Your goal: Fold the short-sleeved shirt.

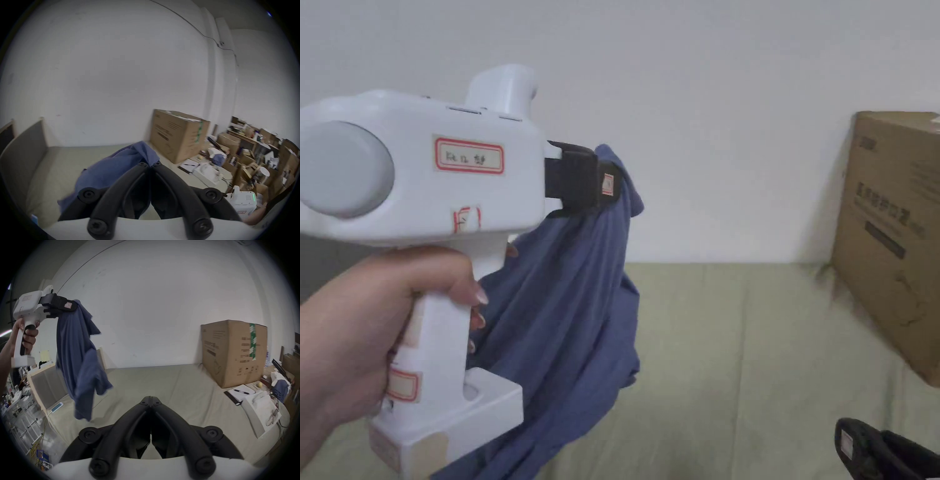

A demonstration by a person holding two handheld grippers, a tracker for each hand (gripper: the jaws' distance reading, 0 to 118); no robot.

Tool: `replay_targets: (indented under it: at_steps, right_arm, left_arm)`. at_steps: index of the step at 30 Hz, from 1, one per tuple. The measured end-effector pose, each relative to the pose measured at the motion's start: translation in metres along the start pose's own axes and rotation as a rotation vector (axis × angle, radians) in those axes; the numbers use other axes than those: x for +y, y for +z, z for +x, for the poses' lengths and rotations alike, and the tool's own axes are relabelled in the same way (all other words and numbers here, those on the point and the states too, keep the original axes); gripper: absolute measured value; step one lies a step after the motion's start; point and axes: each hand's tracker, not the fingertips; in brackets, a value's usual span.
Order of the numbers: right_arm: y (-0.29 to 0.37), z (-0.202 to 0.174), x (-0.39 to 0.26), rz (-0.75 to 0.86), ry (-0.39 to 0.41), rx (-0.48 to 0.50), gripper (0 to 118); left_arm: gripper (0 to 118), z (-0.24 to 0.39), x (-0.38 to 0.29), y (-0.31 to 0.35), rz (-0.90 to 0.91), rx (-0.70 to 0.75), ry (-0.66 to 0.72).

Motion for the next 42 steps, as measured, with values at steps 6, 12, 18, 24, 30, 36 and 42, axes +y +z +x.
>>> replay_targets:
  at_steps: [6, 12, 18, 24, 30, 36, 42]
  right_arm:
    - [0.006, 0.050, -0.016, -0.026, -0.051, -0.124, 0]
    - [0.001, 0.080, -0.042, -0.097, -0.101, -0.172, 0]
    - [-0.009, 0.084, -0.060, -0.175, -0.106, -0.154, 0]
    - [-0.010, 0.075, -0.059, -0.187, -0.105, -0.142, 0]
    - [0.012, 0.058, -0.039, -0.076, -0.073, -0.109, 0]
    - [0.038, 0.029, -0.036, 0.102, -0.019, -0.137, 0]
    - [0.063, 0.003, -0.049, 0.238, 0.064, -0.206, 0]
  left_arm:
    - [0, 0.041, -0.100, -0.146, -0.258, -0.082, 0.003]
    - [0, 0.054, -0.259, -0.270, -0.704, 0.010, 0.011]
    - [93, 0.043, -0.306, -0.283, -0.767, 0.070, 0.094]
    - [116, 0.019, -0.251, -0.231, -0.530, 0.124, 0.110]
    - [114, 0.003, -0.204, -0.087, -0.208, 0.256, 0.027]
    - [12, 0.004, -0.232, 0.053, 0.127, 0.563, 0.008]
    - [0, 0.024, -0.273, 0.120, 0.352, 0.686, -0.096]
